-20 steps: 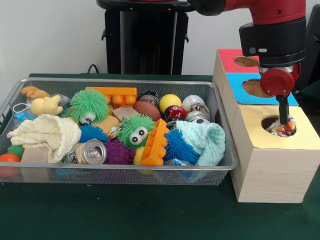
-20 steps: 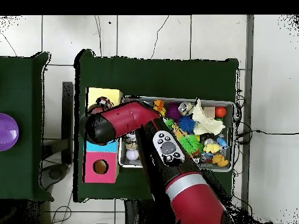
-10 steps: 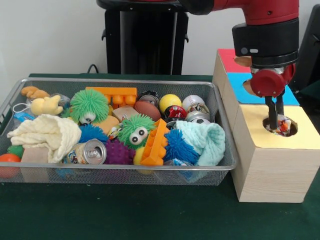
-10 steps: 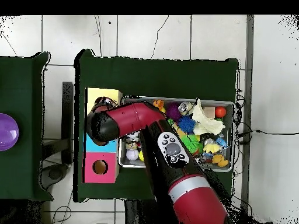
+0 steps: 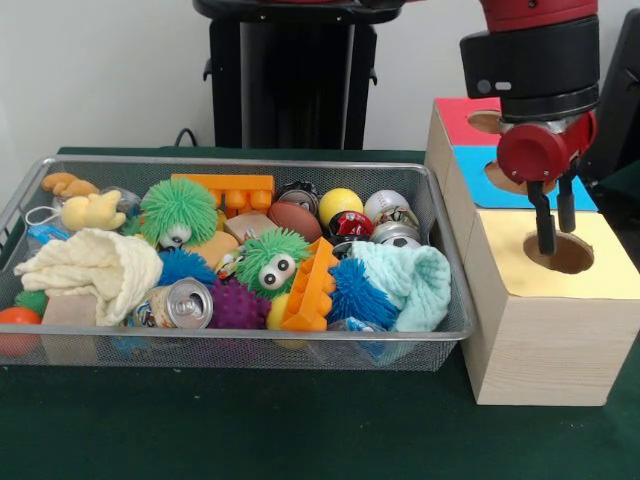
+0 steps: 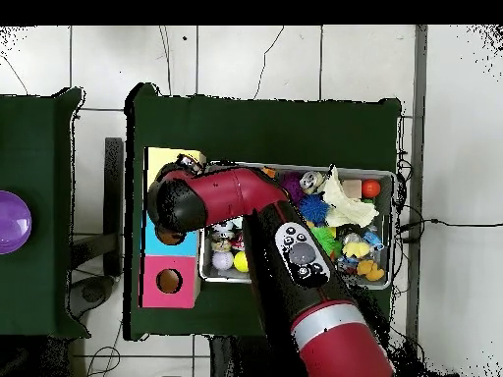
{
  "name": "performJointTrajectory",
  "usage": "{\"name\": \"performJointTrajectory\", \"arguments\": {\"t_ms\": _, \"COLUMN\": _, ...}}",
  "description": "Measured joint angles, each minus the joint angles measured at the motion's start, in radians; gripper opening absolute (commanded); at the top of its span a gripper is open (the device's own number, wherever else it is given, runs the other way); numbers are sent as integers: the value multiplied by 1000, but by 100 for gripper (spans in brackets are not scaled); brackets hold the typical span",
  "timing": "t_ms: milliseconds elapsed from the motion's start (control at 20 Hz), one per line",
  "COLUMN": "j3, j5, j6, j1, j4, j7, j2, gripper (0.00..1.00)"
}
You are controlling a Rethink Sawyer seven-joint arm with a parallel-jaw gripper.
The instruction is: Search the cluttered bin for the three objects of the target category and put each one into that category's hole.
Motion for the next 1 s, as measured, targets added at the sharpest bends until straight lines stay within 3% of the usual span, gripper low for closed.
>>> {"name": "performJointTrajectory", "arguments": {"t_ms": 600, "j3": 0, "j5": 57, "j6": 15, "j1": -27, "j4": 8, "j7": 0, "j2": -53, "gripper": 100}}
{"name": "performJointTrajectory", "arguments": {"t_ms": 800, "j3": 3, "j5": 56, "j6": 64, "j1": -64, "j4": 10, "j7": 0, "j2": -74, "gripper": 100}}
{"name": "performJointTrajectory", "arguments": {"t_ms": 1000, "j3": 11, "j5": 42, "j6": 189, "j1": -146, "j4": 14, "j7": 0, "j2": -103, "gripper": 100}}
